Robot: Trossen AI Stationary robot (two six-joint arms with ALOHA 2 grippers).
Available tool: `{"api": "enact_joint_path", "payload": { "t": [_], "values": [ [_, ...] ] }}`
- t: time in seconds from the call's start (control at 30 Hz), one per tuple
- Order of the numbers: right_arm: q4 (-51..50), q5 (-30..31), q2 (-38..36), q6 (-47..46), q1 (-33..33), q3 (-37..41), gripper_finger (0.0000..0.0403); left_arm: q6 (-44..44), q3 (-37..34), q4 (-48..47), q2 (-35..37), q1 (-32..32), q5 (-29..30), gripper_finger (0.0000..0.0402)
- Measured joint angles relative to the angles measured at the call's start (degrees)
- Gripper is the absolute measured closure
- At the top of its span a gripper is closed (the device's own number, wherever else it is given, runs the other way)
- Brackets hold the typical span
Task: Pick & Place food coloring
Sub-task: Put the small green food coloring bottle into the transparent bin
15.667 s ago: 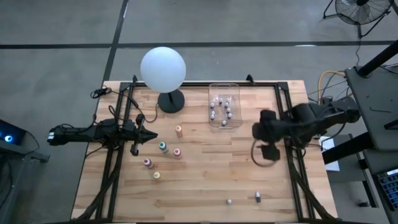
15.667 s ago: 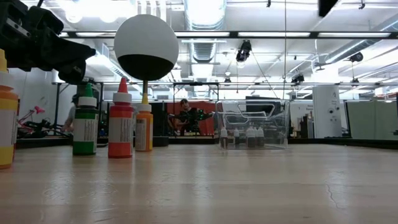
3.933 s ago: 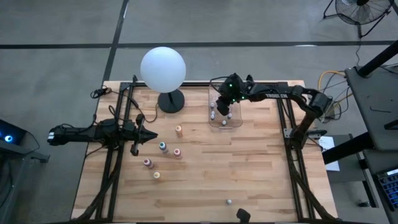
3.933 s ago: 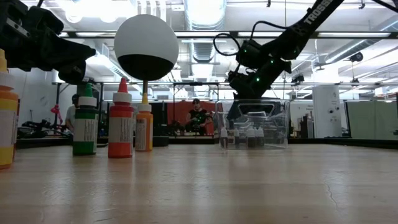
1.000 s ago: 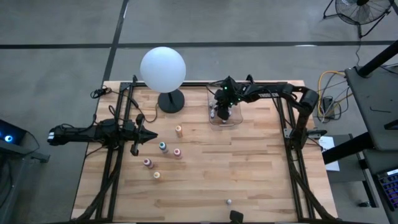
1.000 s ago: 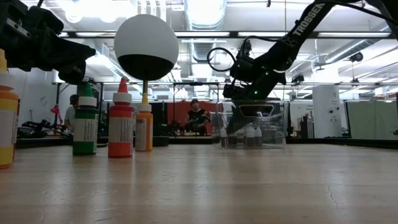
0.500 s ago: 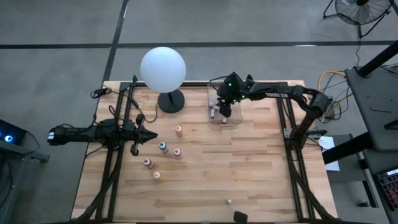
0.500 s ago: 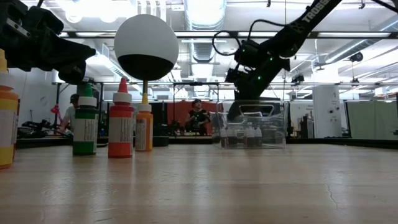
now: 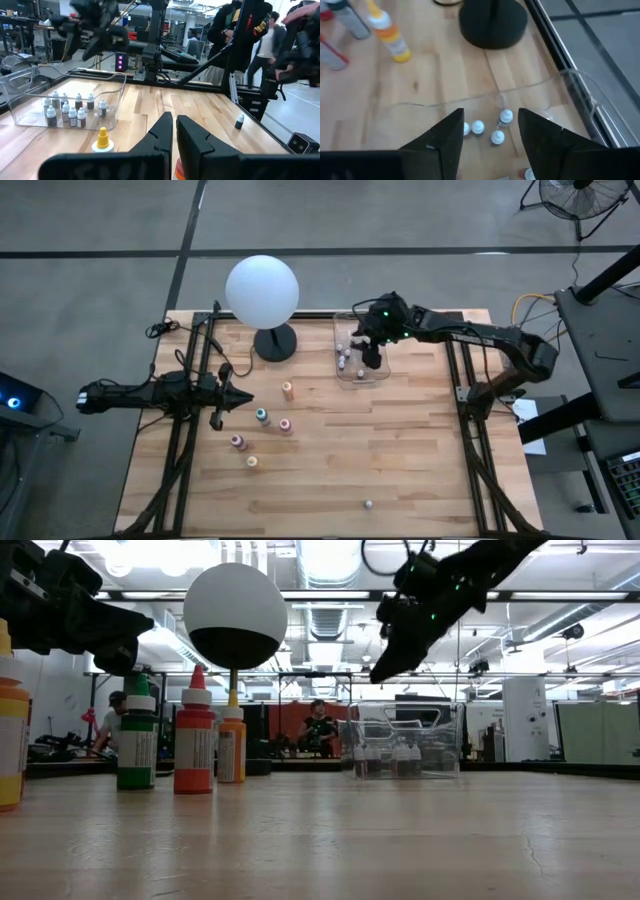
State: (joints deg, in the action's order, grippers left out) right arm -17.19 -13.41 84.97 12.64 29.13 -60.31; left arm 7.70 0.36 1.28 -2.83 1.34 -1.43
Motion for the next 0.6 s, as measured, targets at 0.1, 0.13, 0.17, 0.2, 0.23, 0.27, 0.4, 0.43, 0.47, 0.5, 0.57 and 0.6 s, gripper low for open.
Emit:
{"api": "enact_joint_path", "payload": {
  "t": [0.1,0.13,0.17,0.2,0.23,0.27,0.4,0.43,0.47,0.5,0.57,0.6],
  "values": [
    [-2.0,0.0,-3.2,0.0,-1.8,0.0,0.0206,0.0,0.0,0.0,0.0,0.0,0.0,0.0401],
    [-2.7,-0.1,-4.3,0.0,-2.5,0.0,0.0201,0.0,0.0,0.0,0.0,0.0,0.0,0.0401],
    [-3.4,-0.1,-5.5,0.0,-3.1,0.0,0.0195,0.0,0.0,0.0,0.0,0.0,0.0,0.0401],
    [-4.1,-0.1,-6.7,0.0,-3.9,0.0,0.0190,0.0,0.0,0.0,0.0,0.0,0.0,0.0401],
    [-4.8,-0.2,-7.9,0.0,-4.8,0.0,0.0185,0.0,0.0,0.0,0.0,0.0,0.0,0.0401],
    [-5.4,-0.1,-9.2,0.1,-5.7,0.0,0.0179,0.0,0.0,0.0,0.0,0.0,0.0,0.0401],
    [-8.7,-0.1,-13.9,0.7,-10.4,-0.2,0.0155,0.0,0.0,0.0,0.0,0.0,0.0,0.0401],
    [-10.2,-0.2,-14.8,0.8,-11.7,-0.5,0.0150,0.0,0.0,0.0,0.0,0.0,0.0,0.0401],
    [-11.9,-0.1,-15.6,0.8,-13.2,-0.9,0.0146,0.0,0.0,0.0,0.0,0.0,0.0,0.0401],
    [-13.6,-0.1,-16.2,0.8,-14.6,-1.6,0.0141,0.0,0.0,0.0,0.0,0.0,0.0,0.0401],
    [-17.2,-0.1,-17.1,0.8,-17.9,-2.7,0.0134,0.0,0.0,0.0,0.0,0.0,0.0,0.0401],
    [-19.1,-0.1,-17.2,0.7,-19.8,-3.2,0.0131,0.0,0.0,0.0,0.0,0.0,0.0,0.0401]
  ]
}}
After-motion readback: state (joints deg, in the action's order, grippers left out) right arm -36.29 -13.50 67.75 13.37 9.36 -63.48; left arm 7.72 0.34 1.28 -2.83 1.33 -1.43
